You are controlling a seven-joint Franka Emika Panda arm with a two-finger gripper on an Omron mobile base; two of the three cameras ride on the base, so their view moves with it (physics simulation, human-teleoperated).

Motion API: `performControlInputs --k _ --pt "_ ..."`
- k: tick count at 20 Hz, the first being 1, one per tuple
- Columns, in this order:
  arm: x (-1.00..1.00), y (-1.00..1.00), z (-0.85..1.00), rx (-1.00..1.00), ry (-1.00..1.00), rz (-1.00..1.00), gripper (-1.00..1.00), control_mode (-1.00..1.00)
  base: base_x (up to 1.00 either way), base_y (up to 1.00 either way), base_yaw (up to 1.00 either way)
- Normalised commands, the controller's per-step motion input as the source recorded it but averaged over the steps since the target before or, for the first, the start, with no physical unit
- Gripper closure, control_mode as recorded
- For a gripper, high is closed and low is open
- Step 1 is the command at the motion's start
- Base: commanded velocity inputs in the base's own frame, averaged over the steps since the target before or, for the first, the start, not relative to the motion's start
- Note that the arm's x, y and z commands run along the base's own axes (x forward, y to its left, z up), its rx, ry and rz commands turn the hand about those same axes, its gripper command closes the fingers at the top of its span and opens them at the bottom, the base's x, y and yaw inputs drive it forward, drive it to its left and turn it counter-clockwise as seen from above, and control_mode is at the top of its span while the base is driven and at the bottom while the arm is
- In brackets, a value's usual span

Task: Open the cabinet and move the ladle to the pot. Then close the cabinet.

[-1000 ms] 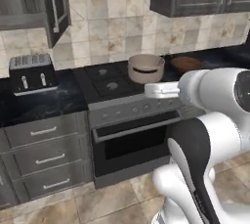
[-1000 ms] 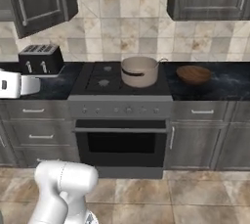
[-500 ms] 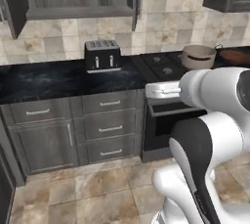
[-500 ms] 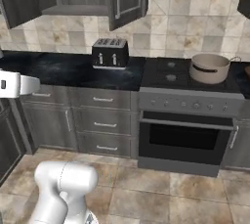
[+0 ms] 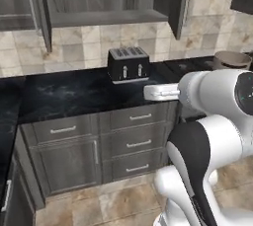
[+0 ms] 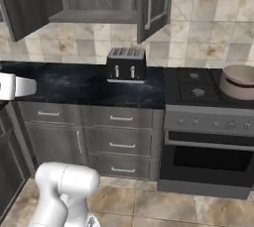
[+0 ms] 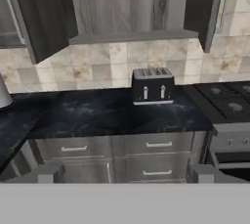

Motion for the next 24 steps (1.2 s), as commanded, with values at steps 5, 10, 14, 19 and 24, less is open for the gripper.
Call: performControlInputs --k 5,10,14,19,24 --pt "0.0 0.0 0.0 0.0 0.0 0.0 -1.0 1.0 0.93 0.0 -0.06" --pt "0.0 0.0 0.0 0.0 0.0 0.0 -1.0 1.0 1.0 0.25 0.05" --pt "0.0 0.0 0.0 0.0 0.0 0.0 -1.0 1.0 1.0 0.04 0.08" --pt "0.0 0.0 0.0 0.0 0.0 0.0 -1.0 1.0 1.0 0.0 0.09" --pt "0.0 0.0 0.0 0.0 0.0 0.0 -1.0 1.0 0.63 -0.23 0.13"
